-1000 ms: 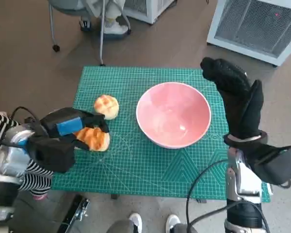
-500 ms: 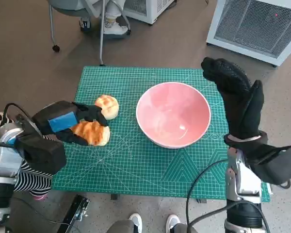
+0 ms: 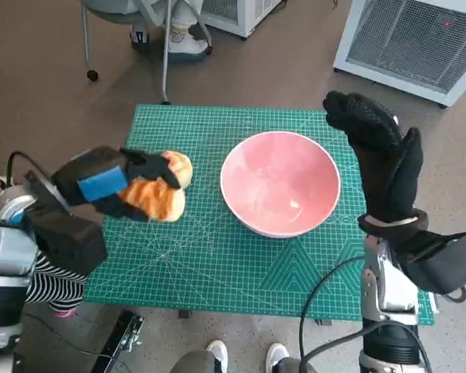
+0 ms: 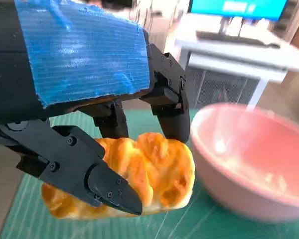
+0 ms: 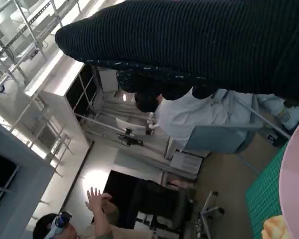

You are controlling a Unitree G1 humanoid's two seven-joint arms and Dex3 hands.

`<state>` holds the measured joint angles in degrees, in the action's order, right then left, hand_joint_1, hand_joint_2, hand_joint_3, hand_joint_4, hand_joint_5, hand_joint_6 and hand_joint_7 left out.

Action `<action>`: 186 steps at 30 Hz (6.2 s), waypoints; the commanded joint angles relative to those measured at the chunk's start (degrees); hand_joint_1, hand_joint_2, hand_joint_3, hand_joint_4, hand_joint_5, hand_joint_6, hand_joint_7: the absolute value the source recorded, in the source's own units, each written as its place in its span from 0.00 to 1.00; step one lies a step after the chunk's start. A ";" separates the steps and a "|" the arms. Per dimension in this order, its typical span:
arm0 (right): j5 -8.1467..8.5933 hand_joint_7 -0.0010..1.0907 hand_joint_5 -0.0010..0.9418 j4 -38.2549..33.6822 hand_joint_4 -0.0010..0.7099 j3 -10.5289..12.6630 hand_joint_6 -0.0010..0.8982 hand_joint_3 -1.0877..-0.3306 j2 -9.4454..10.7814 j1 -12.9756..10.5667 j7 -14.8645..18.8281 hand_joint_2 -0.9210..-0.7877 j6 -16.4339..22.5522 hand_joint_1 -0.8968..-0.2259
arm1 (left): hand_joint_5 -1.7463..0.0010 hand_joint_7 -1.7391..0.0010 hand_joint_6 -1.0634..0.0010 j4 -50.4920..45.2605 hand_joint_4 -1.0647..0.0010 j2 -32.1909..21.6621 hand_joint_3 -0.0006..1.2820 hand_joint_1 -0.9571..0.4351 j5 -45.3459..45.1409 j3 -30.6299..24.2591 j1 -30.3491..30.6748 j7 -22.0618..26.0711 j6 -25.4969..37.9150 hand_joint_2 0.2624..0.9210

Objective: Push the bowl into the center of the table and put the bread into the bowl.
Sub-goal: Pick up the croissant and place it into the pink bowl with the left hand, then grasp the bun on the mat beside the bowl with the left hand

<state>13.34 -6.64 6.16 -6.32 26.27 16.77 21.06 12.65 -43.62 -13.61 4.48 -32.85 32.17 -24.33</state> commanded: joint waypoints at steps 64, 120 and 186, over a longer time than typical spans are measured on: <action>-1.50 0.37 0.00 4.90 0.27 1.82 0.13 0.56 0.14 -6.09 -5.21 0.00 -0.21 0.27 | 1.00 0.94 0.72 35.61 0.79 25.87 0.00 0.49 -7.68 16.09 -32.32 3.39 0.49 0.83; 2.24 0.37 0.00 0.52 0.28 1.53 0.14 0.56 -0.77 -3.20 -0.80 0.00 -0.61 0.26 | 1.00 0.99 0.71 40.12 0.85 6.91 0.00 0.52 -8.57 8.70 -30.42 1.75 0.35 0.81; 0.95 0.36 0.00 1.94 0.28 1.87 0.14 0.56 -1.72 -4.58 -1.54 0.00 -0.43 0.28 | 0.93 0.95 0.28 64.28 0.25 19.36 0.01 0.70 -27.04 27.14 -30.20 -21.29 10.58 0.90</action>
<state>15.30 -4.61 7.92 -7.76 23.19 15.65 21.23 76.08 -24.29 -39.72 30.80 -63.55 11.73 -13.40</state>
